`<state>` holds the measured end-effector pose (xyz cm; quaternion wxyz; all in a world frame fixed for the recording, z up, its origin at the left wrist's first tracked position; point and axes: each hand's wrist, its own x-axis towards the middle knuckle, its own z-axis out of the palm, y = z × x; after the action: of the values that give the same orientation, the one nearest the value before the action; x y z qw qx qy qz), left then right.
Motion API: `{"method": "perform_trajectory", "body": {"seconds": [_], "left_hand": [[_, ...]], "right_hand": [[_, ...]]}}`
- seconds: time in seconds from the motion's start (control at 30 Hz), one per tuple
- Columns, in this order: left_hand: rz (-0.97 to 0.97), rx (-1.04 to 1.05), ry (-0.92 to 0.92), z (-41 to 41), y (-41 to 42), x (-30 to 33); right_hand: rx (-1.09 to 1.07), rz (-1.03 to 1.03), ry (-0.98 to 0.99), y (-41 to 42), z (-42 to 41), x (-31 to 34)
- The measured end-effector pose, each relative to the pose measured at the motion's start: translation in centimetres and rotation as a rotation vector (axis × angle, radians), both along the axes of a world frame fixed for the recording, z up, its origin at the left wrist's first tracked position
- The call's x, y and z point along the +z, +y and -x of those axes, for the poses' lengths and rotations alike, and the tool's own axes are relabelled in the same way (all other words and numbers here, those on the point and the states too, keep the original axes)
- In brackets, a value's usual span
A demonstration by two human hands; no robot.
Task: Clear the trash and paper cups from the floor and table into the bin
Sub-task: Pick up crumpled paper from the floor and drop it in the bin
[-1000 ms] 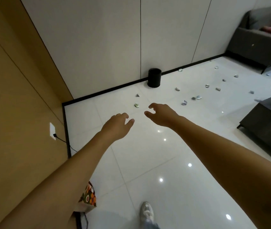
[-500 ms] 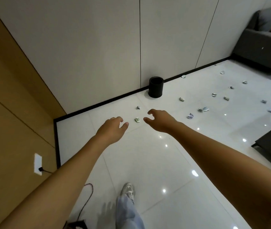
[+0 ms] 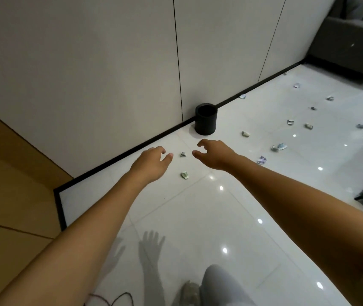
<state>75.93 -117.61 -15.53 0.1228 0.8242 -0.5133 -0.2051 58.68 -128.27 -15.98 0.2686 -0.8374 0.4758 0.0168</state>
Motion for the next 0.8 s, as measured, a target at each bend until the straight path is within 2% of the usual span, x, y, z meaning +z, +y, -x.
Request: {"method": "perform_trajectory", "body": {"seconds": [0.27, 0.57, 0.8], "left_hand": [[-0.034, -0.007, 0.037, -6.4, -12.7, -3.2], [-0.117, 0.012, 0.074, -12.1, -30.5, -6.2], [-0.239, 0.037, 0.156, -15.4, -38.3, -10.3]], "right_hand": [[-0.017, -0.053, 0.008, -13.2, -6.7, -3.1], [-0.037, -0.156, -0.028, -30.9, -13.3, -6.8], [-0.114, -0.278, 0.007, -38.1, -14.5, -10.7]]}}
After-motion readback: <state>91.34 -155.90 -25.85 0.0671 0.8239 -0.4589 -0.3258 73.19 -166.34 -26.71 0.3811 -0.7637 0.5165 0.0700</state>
